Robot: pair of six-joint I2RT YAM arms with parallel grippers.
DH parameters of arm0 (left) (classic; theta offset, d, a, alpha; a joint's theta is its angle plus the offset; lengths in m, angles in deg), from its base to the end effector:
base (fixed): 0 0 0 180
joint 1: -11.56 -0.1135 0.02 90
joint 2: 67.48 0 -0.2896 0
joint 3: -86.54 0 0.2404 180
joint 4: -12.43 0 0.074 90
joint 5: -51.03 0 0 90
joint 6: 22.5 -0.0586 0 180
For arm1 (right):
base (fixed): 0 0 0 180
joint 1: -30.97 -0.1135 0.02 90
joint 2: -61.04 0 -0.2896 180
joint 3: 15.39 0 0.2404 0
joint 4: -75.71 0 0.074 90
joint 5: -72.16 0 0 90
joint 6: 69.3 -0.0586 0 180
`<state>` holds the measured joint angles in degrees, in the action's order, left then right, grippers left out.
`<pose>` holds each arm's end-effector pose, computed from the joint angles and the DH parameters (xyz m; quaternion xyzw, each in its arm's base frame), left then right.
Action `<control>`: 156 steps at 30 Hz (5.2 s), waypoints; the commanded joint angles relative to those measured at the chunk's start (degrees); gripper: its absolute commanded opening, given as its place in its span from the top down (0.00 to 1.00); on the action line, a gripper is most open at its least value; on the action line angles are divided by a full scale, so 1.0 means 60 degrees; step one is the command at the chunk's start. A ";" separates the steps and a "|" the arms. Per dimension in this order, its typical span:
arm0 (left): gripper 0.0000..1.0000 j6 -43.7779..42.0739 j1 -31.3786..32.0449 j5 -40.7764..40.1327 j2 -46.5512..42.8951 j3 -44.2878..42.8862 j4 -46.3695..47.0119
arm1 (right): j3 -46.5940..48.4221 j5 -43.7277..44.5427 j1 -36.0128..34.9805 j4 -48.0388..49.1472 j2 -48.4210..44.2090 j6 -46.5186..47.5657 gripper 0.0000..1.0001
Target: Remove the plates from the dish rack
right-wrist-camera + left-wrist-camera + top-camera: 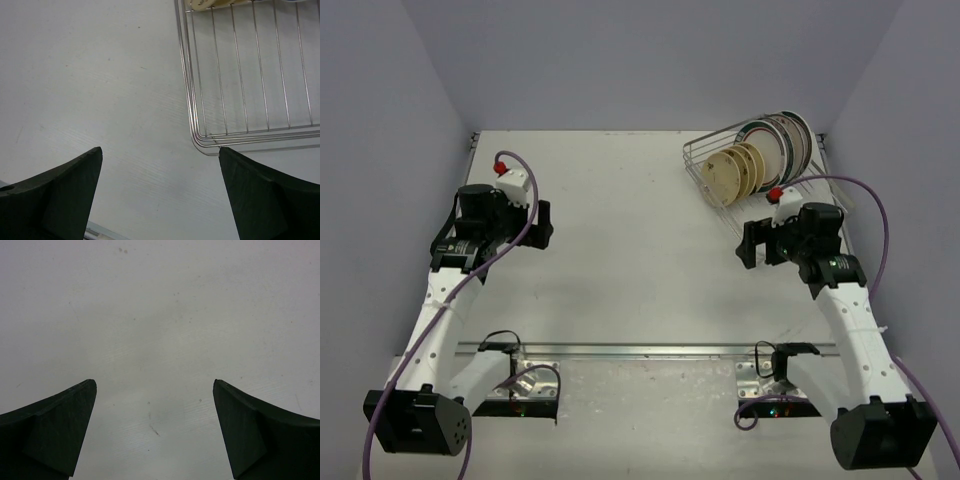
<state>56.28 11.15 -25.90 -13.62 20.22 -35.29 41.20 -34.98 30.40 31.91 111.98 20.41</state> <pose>0.1911 -0.0119 0.3236 0.1352 0.8734 -0.0543 0.4646 0.1788 0.0190 0.2817 -0.0673 0.8892 0.1373 0.4313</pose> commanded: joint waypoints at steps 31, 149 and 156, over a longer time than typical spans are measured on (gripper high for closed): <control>0.00 0.0376 0.0067 -0.0786 0.0999 -0.0953 0.0651 | 0.9895 0.0672 -0.0080 0.0087 1.0400 -0.0980 0.49; 0.90 0.4460 -0.3933 0.3240 1.3100 -0.8072 0.2474 | 0.6924 -0.1448 0.0035 0.0688 0.7702 -0.2984 0.12; 0.64 0.4004 -0.3971 0.2172 1.3001 -0.8026 0.1970 | 0.7158 -0.1182 0.0027 0.0663 0.8058 -0.3019 0.13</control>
<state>82.73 -12.02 -6.97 65.03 -26.20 -22.03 80.48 -43.53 30.71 35.08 159.55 2.50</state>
